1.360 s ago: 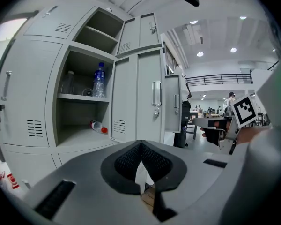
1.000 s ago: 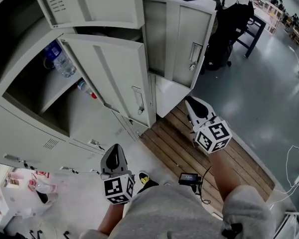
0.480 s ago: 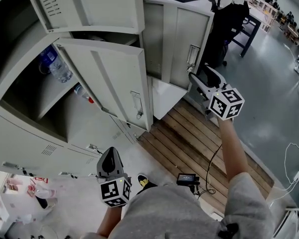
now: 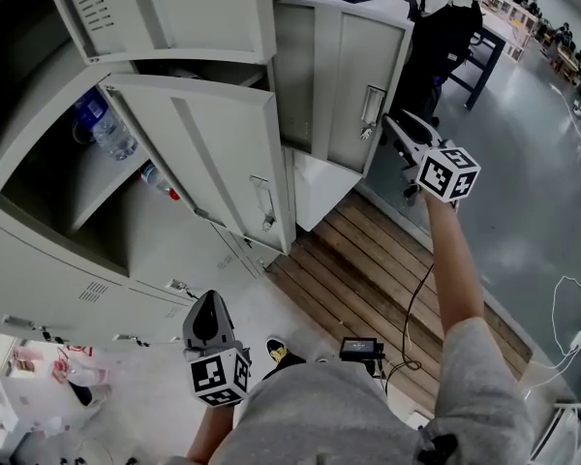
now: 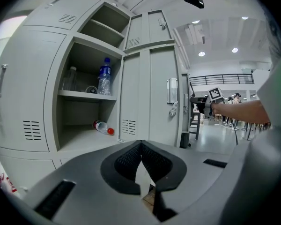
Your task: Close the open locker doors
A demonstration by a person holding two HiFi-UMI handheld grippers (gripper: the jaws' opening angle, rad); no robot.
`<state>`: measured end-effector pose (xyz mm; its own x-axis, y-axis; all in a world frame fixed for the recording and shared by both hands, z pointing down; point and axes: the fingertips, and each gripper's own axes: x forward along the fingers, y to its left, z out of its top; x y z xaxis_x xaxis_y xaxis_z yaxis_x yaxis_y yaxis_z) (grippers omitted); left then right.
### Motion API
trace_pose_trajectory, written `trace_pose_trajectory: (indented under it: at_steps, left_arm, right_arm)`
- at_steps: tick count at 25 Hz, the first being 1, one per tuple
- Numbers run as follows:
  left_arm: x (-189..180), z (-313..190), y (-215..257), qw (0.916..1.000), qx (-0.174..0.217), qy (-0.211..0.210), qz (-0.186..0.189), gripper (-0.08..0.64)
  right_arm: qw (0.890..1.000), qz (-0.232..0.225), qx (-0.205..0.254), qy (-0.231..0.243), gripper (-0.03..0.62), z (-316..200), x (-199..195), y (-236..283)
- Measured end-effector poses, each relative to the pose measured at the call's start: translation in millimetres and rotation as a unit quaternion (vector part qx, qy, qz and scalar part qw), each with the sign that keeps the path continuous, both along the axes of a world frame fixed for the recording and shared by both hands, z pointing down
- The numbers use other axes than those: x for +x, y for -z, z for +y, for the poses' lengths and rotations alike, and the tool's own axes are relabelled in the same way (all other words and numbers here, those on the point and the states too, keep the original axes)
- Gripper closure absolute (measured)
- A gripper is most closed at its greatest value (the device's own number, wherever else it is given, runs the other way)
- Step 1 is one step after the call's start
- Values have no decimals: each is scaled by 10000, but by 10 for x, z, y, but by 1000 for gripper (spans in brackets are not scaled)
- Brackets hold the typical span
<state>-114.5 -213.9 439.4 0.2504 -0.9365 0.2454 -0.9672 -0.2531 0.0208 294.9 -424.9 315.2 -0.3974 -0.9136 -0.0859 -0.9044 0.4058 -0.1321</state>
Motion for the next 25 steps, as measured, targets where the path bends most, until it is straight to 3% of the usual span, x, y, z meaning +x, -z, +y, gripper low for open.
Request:
trace_pose_trajectory:
  at_steps: [5,25]
  left_arm:
    - [-41,13,14,10000,17,64,-5,554]
    - [13,58,16,10000,7,-25,-35,554]
  right_arm:
    - [9999,-91,53,68,429,2,-24,31]
    - [9988,243,250,355,477,301,-381,55]
